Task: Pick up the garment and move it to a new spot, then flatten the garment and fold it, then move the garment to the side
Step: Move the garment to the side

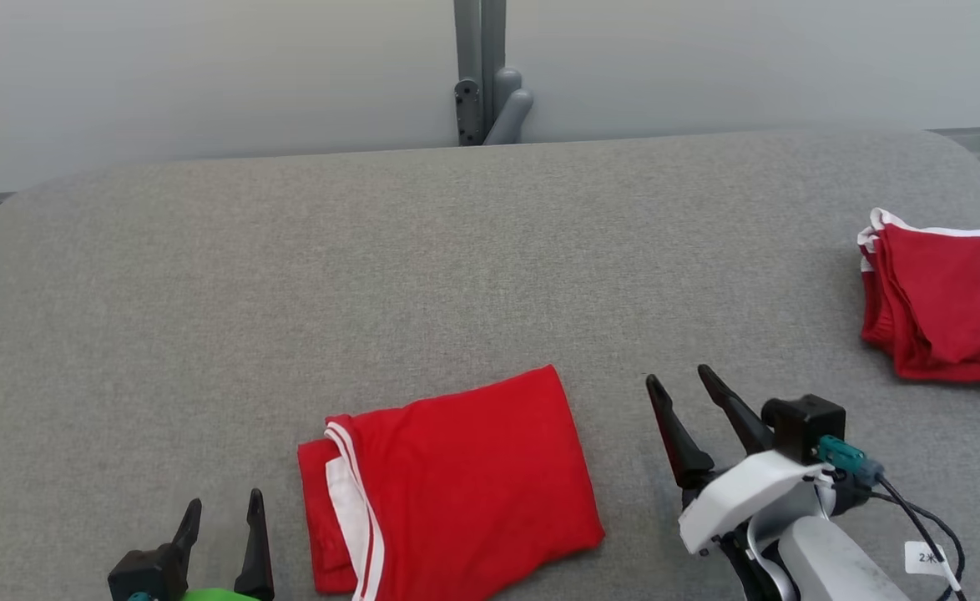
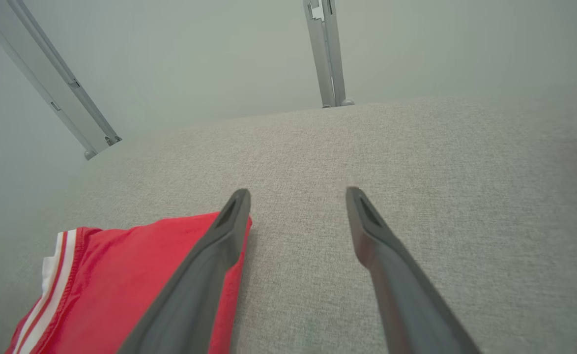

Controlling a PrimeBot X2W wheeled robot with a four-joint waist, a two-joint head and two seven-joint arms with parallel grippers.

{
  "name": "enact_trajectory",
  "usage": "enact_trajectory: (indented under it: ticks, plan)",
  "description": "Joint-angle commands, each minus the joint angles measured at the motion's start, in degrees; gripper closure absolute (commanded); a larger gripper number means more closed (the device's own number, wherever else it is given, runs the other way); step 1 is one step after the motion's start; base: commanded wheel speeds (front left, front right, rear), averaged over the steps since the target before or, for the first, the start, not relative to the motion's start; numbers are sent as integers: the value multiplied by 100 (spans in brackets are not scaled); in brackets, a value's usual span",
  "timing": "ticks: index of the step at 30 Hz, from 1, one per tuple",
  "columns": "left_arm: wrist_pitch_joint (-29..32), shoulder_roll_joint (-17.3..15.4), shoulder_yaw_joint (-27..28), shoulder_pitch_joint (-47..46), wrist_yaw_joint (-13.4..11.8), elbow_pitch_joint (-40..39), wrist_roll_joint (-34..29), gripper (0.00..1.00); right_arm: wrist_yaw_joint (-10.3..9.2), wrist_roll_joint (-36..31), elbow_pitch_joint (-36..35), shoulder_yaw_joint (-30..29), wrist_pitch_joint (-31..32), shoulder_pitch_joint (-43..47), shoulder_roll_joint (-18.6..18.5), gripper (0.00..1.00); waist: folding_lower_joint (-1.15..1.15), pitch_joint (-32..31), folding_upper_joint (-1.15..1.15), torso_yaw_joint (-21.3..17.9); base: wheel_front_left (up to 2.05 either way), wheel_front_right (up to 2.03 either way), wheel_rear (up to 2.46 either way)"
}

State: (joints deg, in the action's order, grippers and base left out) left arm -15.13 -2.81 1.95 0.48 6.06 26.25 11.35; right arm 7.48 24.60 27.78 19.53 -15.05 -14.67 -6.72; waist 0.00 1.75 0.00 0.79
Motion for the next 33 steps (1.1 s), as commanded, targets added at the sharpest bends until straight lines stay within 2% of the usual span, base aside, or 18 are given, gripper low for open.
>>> enact_trajectory:
  ticks: [1,5,17,33]
  plan:
    - [4,-22,44,57,-11,-40,-51,0,1,-170,-95,-192,-13,148,60,0,0,-118,0,-163,0,0,0]
    - [4,-22,108,134,-12,-109,-120,0,1,-471,-276,-581,-13,445,215,0,0,-210,0,-259,0,0,0]
    - [4,-23,374,386,-41,-228,-166,0,0,-877,-461,-945,-14,852,348,0,0,-487,0,-469,0,0,0]
    - [4,-21,376,364,-17,-267,-175,0,0,-842,-544,-923,-14,926,374,0,0,-352,0,-411,0,0,0]
